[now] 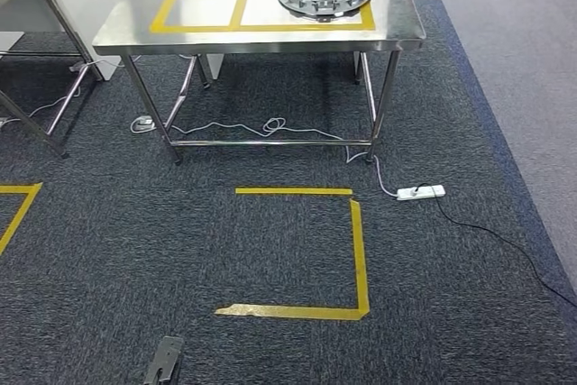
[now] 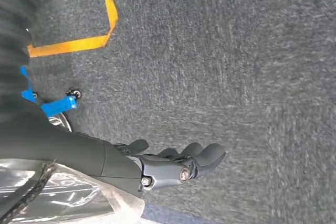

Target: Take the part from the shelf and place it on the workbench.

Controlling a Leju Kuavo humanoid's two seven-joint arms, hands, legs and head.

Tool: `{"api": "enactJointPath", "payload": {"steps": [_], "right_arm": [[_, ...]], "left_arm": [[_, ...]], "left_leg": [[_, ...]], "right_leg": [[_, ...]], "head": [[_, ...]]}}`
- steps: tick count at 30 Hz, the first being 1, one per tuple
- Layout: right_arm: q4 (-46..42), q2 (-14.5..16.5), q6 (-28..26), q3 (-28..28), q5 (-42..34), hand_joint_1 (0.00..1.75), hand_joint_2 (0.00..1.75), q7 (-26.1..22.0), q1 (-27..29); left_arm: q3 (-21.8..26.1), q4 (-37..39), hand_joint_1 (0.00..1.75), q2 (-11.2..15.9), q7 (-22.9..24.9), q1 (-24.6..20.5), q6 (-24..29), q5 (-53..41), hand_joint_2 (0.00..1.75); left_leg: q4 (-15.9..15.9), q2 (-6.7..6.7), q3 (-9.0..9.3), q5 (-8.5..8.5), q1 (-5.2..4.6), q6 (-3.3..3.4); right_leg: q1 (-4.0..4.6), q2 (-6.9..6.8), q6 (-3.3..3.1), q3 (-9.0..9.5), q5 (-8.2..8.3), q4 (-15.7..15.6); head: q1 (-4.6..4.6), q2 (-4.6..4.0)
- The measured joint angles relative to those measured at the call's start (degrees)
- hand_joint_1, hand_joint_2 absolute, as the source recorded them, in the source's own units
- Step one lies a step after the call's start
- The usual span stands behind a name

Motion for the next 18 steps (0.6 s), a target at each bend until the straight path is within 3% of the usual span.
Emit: {"api": "enactJointPath", "payload": {"steps": [1,2,4,6,7,10,12,14,15,16,17,18], "right_arm": [[0.00,0.00,0.00,0.00,0.00,0.00,0.00,0.00,0.05],[0.00,0.01,0.00,0.00,0.01,0.00,0.00,0.00,0.09],[0.01,0.04,0.00,0.00,0.01,0.00,0.00,-0.01,0.02],[0.02,0.11,0.01,0.00,0.00,0.00,0.00,-0.02,-0.17],[0.02,0.14,0.02,0.00,-0.02,0.00,0.00,-0.02,-0.22],[0.02,0.09,0.00,0.00,-0.17,0.00,0.00,-0.04,-0.15],[0.03,0.03,-0.03,0.01,-0.17,0.00,0.00,-0.08,-0.18],[0.04,0.03,-0.04,0.02,-0.13,0.00,0.00,-0.10,-0.23],[0.04,0.02,-0.04,0.02,-0.13,0.00,0.00,-0.10,-0.18],[0.04,-0.01,-0.04,0.01,-0.15,0.00,0.00,-0.09,-0.09],[0.04,-0.05,-0.04,0.01,-0.18,0.00,0.00,-0.09,0.01],[0.04,-0.12,-0.04,0.00,-0.20,0.00,0.00,-0.09,0.07]], "left_arm": [[0.00,0.00,0.00,0.00,0.00,0.06,0.00,0.00,0.00],[0.00,0.00,0.00,0.00,0.00,0.10,0.00,0.00,0.00],[0.00,0.00,0.00,0.07,-0.01,0.09,0.00,0.00,0.00],[0.00,0.00,0.00,0.19,-0.02,0.03,0.00,0.00,0.00],[0.00,0.00,0.00,0.24,-0.02,0.02,0.00,0.00,0.00],[0.01,0.00,0.00,0.16,-0.08,0.01,0.03,0.01,0.00],[0.02,0.00,0.00,0.11,-0.11,0.02,0.07,0.00,0.00],[0.02,0.00,0.00,0.04,-0.12,0.13,0.07,0.00,0.00],[0.02,0.00,0.00,0.01,-0.12,0.21,0.07,0.00,0.00],[0.02,0.00,0.00,-0.02,-0.12,0.25,0.07,0.00,0.00],[0.02,0.00,0.00,-0.04,-0.13,0.27,0.07,0.00,0.00],[0.02,0.00,0.00,-0.08,-0.14,0.26,0.07,0.00,0.00]], "left_leg": [[0.48,-0.02,0.12,0.25,0.04,0.06],[-1.34,-0.08,1.31,1.55,0.04,0.24],[-9.35,-1.08,5.69,5.20,-0.06,1.05],[-15.57,-2.24,8.76,6.89,-0.20,1.76],[-16.60,-2.50,9.16,6.86,-0.30,1.92],[-17.34,-1.54,9.12,7.52,-0.15,2.35],[-17.88,-0.54,9.02,8.12,0.16,2.81],[-17.89,0.57,8.68,8.26,0.07,3.02],[-17.88,1.14,8.53,8.30,0.03,3.03],[-17.87,1.72,8.42,8.33,-0.01,3.02],[-17.85,2.26,8.37,8.36,-0.01,2.98],[-17.81,2.78,8.39,8.36,0.00,2.89]], "right_leg": [[0.07,0.20,0.00,-0.12,0.09,0.02],[0.13,0.47,0.06,-0.18,0.19,0.04],[0.24,1.07,0.27,-0.18,0.38,0.05],[0.32,1.65,0.69,-0.41,0.58,0.19],[0.28,1.90,1.00,-0.59,0.71,0.21],[0.13,2.21,2.01,-1.46,0.63,0.69],[0.14,1.27,2.44,-3.66,-2.04,4.89],[0.08,0.37,2.89,-7.17,-6.05,12.65],[0.04,0.17,3.10,-8.38,-7.16,15.64],[0.01,0.01,3.26,-8.59,-7.25,16.69],[-0.01,-0.23,3.36,-7.55,-6.30,15.35],[-0.04,-0.76,3.38,-5.40,-4.66,11.91]], "head": [[-0.01,0.00],[-0.01,0.00],[0.00,0.00],[0.04,0.00],[0.04,0.00],[0.07,0.00],[0.30,0.00],[0.47,0.00],[0.46,0.00],[0.46,0.00],[0.46,0.00],[0.48,0.00]]}}
